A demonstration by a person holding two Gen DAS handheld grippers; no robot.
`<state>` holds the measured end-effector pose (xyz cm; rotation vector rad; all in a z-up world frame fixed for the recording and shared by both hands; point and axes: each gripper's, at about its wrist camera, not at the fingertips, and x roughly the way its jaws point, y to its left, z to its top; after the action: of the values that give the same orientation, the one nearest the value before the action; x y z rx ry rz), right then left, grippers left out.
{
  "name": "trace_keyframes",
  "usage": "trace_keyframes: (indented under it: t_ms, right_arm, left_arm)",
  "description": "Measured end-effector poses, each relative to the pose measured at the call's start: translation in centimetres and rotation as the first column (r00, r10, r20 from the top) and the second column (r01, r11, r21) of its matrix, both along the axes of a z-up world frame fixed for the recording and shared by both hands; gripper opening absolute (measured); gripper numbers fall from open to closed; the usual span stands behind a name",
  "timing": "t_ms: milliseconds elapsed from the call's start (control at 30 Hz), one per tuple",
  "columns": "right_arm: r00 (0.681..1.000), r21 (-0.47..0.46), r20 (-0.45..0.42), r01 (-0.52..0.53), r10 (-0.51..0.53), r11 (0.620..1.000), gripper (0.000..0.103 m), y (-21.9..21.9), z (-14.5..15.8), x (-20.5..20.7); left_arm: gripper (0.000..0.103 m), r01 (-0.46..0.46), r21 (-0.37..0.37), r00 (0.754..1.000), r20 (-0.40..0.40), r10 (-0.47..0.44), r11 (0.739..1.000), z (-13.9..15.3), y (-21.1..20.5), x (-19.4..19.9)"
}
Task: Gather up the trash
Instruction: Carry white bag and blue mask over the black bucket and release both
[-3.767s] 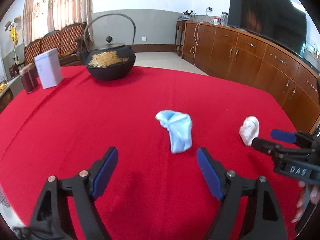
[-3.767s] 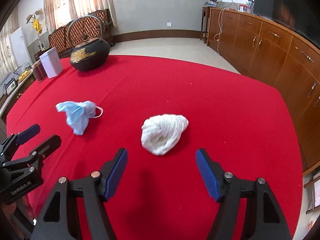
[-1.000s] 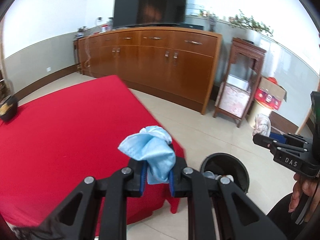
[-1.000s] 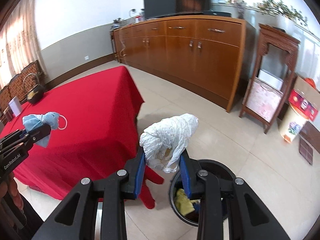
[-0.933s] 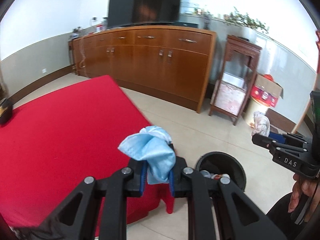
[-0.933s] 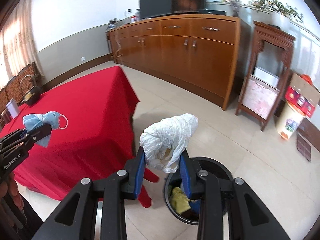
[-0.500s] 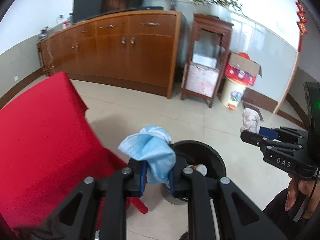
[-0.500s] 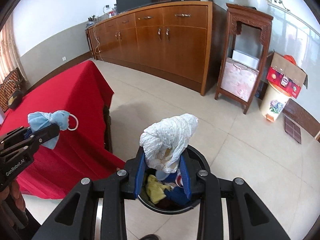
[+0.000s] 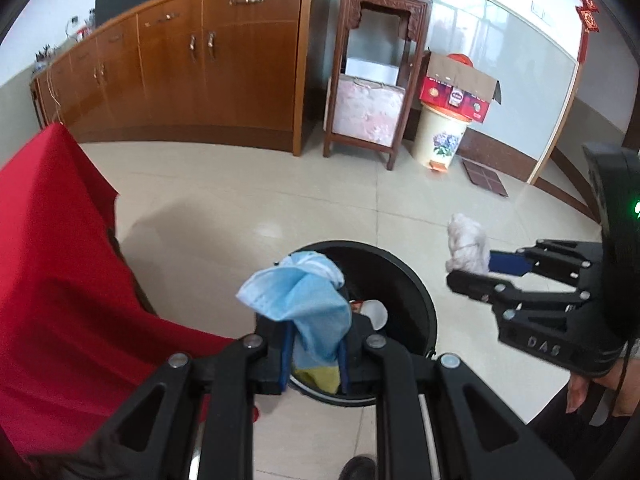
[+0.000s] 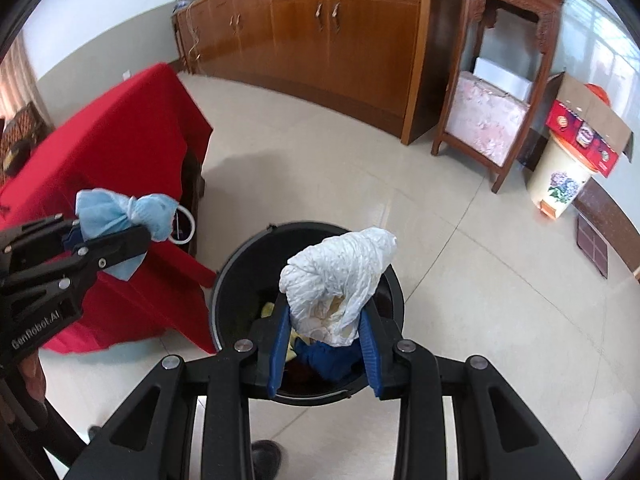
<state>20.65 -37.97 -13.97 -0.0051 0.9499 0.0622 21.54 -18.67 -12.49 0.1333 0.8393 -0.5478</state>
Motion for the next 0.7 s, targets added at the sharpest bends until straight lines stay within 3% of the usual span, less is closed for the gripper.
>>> trace_keyframes:
  t_ms: [300,367,433,467,500,633,700]
  right_arm:
    - [0.980,-0.030,-0.108,-0.173,0.169,0.985,0.035,0.4,-5.8,3.5]
    - [0.972,-0.030,-0.124,-0.203,0.197,0.979,0.036,0.7,-7.0,3.8]
    - [0.969,-0.096,-0.127,-0.226,0.213,0.969,0.053,1.1,-8.5,4.2]
    - [0.972,-0.121,-0.131,-0.212,0.196,0.970,0.083,1.1,-8.8,4.3]
    - [0.977,-0.134,-0.122,-0.188,0.172,0.973,0.099,0.8,-9.1,4.4]
    - [0.989,-0.135,-0.109,-0.113,0.099,0.984,0.100,-0.7,-8.8,4.4]
    - [0.993,-0.130,-0.107,-0.067,0.053,0.989,0.100,-1.4,-8.3,4.1]
  left_arm:
    - [0.022,0.054,0.024,0.995,-0.088,-0.051,0.998,-4.4,-2.2,2.8]
    - [0.029,0.058,0.027,0.994,-0.092,-0.055,0.998,-5.1,-2.4,3.1]
    - [0.078,-0.004,0.057,0.998,-0.070,0.008,0.998,-5.5,-1.8,3.2]
    - [0.080,-0.034,0.050,0.998,-0.056,0.037,0.998,-5.5,-1.3,3.0]
    - [0.081,-0.060,0.038,0.997,-0.047,0.061,0.997,-5.4,-0.7,2.9]
    - [0.092,-0.111,0.069,0.993,-0.042,0.114,0.991,-4.9,0.3,2.3]
    - [0.092,-0.122,0.082,0.992,-0.028,0.125,0.989,-4.5,0.5,2.0]
